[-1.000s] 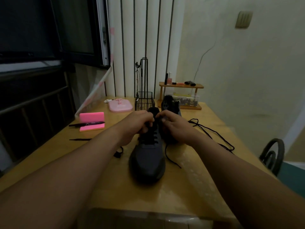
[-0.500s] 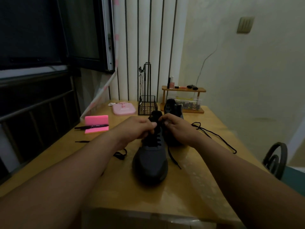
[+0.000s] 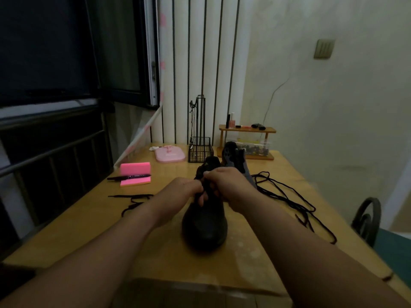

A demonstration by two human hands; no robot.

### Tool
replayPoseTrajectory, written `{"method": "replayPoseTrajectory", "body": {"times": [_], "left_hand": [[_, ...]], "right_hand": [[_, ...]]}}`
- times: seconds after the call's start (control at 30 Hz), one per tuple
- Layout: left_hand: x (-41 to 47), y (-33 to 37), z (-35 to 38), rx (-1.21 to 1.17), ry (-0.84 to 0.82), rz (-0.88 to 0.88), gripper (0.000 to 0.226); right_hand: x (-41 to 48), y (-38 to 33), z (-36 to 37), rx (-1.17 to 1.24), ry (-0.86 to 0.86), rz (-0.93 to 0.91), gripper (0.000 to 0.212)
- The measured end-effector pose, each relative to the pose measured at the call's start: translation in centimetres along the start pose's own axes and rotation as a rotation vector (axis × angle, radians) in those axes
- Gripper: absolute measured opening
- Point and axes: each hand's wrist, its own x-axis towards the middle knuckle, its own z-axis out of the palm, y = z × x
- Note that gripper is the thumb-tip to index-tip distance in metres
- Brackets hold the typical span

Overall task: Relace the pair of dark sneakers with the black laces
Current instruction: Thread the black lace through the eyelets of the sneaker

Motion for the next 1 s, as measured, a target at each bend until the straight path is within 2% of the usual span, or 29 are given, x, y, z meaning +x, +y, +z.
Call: {"method": "replayPoseTrajectory", "body": {"times": [0.1, 0.17, 0.23, 0.3, 0.4, 0.53, 0.63, 0.77, 0.9, 1.0], "left_hand": [[-0.2, -0.5, 0.3, -0.207, 0.095, -0.132, 0.048], [-0.3, 0.0, 0.2, -0.293, 0.088, -0.175, 0.055], [-0.5, 0.9, 0.5, -0.238, 0.063, -0.145, 0.046], [-0.7, 1.6, 0.9, -0.159, 0.13, -0.095, 0.03], [-1.2, 1.6, 1.3, -0.177, 0.239, -0.056, 0.021], [-2.3, 1.7, 2.0, -0.05, 0.169, 0.015, 0.018], [-2.1, 2.0, 2.9, 0.062, 0.102, 0.037, 0.016], [-1.5, 1.5, 2.9, 0.09, 0.112, 0.037, 0.016], [-0.2, -0.1, 2.2, -0.154, 0.265, -0.033, 0.019], [1.8, -1.5, 1.7, -0.078, 0.325, -0.06, 0.011]], "right_hand": [[-1.2, 0.1, 0.2, -0.115, 0.011, -0.2, 0.018], [-2.8, 0.4, 0.5, -0.259, -0.11, -0.338, 0.015], [-4.2, 1.2, 0.7, -0.467, -0.238, -0.393, 0.013], [-5.3, 1.9, 0.4, -0.564, -0.297, -0.358, 0.012], [-6.3, 2.3, -0.7, -0.438, -0.304, -0.255, 0.013], [-6.0, 2.2, -1.1, -0.127, -0.091, -0.005, 0.039], [-3.8, 1.6, -0.4, -0.105, 0.013, 0.099, 0.051], [-0.3, 1.1, 0.9, -0.326, 0.189, -0.014, 0.046], [0.9, 2.1, 0.7, -0.429, 0.087, -0.13, 0.039], [1.2, 2.3, -0.3, -0.544, -0.011, -0.179, 0.036]]}}
